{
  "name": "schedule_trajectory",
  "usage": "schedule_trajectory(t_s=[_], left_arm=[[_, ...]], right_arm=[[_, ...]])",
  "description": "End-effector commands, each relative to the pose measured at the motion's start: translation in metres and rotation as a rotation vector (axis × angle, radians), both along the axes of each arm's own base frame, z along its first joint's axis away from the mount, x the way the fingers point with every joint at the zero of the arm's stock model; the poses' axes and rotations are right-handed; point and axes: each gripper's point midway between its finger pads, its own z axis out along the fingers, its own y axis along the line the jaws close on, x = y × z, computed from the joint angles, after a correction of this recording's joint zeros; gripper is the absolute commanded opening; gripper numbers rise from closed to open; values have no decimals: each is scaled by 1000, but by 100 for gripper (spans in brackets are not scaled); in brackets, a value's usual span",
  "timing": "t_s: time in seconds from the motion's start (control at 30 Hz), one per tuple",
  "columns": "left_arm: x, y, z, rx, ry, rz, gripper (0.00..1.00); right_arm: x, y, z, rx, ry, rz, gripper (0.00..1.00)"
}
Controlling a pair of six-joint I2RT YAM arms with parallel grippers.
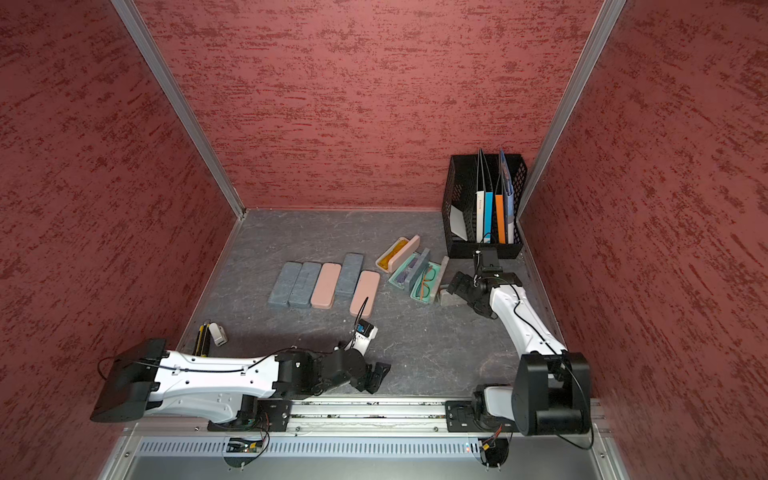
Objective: Close the glasses case
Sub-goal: Pick up the glasses case at the center of the board.
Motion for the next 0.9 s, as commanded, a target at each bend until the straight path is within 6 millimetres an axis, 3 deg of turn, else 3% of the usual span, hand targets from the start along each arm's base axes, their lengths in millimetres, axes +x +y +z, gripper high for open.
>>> schedule_trajectory(t_s=[0.0, 0.27, 0.4, 0.6, 0.87], left_arm=[[0, 5, 3, -11, -12, 27, 97], [-2, 17, 1, -14, -12, 42, 97], [-3, 23, 1, -25, -14, 49, 97], [-3, 31, 1, -35, -15, 57, 97], [-4, 31, 1, -36, -13, 52, 97]], right_arm=[[18, -4, 7, 9, -36, 6, 97], [27, -12, -3, 1, 5, 15, 97], [27, -14, -18, -12, 60, 35, 96], [18, -21, -20, -70, 105, 74, 94], [10, -26, -14, -117, 141, 131, 77]])
